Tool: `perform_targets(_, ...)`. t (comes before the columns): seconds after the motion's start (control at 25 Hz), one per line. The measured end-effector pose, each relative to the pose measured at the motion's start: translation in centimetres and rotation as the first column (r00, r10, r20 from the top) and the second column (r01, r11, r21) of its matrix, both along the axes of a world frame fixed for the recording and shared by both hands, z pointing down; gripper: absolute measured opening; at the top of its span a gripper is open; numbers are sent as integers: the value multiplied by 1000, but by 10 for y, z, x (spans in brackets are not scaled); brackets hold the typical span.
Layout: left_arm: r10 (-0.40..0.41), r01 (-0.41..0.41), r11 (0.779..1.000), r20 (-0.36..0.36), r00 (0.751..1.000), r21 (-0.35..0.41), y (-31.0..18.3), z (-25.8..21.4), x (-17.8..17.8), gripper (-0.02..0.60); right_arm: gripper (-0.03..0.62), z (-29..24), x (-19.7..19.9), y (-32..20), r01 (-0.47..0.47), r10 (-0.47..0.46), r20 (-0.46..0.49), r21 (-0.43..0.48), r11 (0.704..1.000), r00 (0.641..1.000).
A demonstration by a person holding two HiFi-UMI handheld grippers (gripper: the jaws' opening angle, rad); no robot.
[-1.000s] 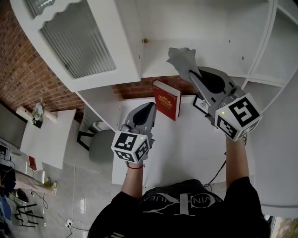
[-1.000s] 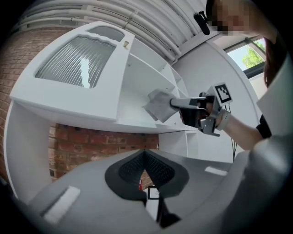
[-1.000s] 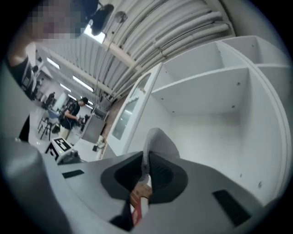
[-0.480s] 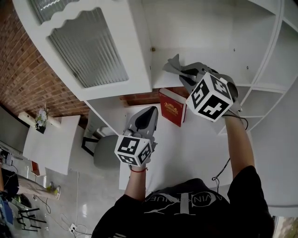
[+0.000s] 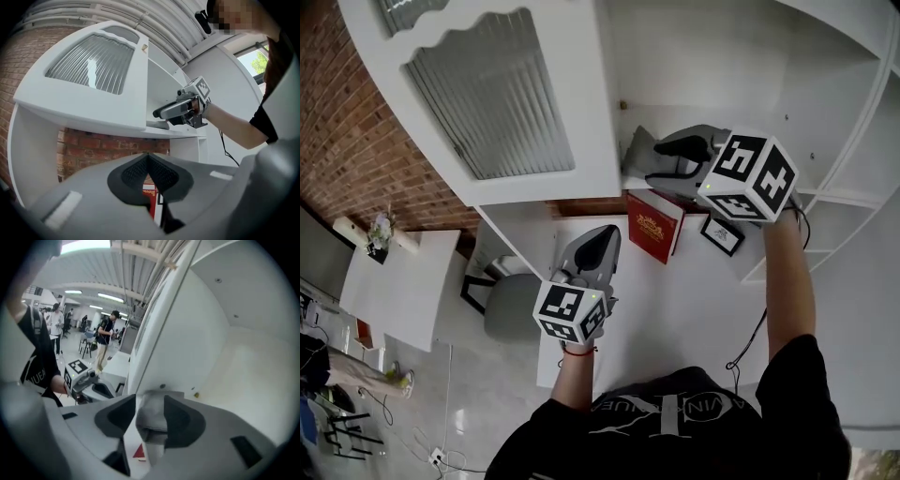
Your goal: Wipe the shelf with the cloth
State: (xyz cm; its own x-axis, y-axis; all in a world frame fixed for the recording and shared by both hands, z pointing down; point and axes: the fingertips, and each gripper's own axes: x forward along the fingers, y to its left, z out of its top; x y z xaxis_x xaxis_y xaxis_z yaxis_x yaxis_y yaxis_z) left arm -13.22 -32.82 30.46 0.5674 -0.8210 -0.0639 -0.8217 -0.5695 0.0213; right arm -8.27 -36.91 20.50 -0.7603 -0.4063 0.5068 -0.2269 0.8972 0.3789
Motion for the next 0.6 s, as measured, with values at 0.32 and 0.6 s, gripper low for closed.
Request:
perform_targets(0.32, -29, 29, 1000, 44, 999, -4, -7, 7, -3, 9, 55, 24, -5, -32, -20, 23, -192, 17, 1000, 981)
perform_targets(0.6, -50, 49, 999, 61, 997, 21, -14, 2, -1, 9, 26, 30, -21, -46, -6, 19, -247, 53, 999, 969)
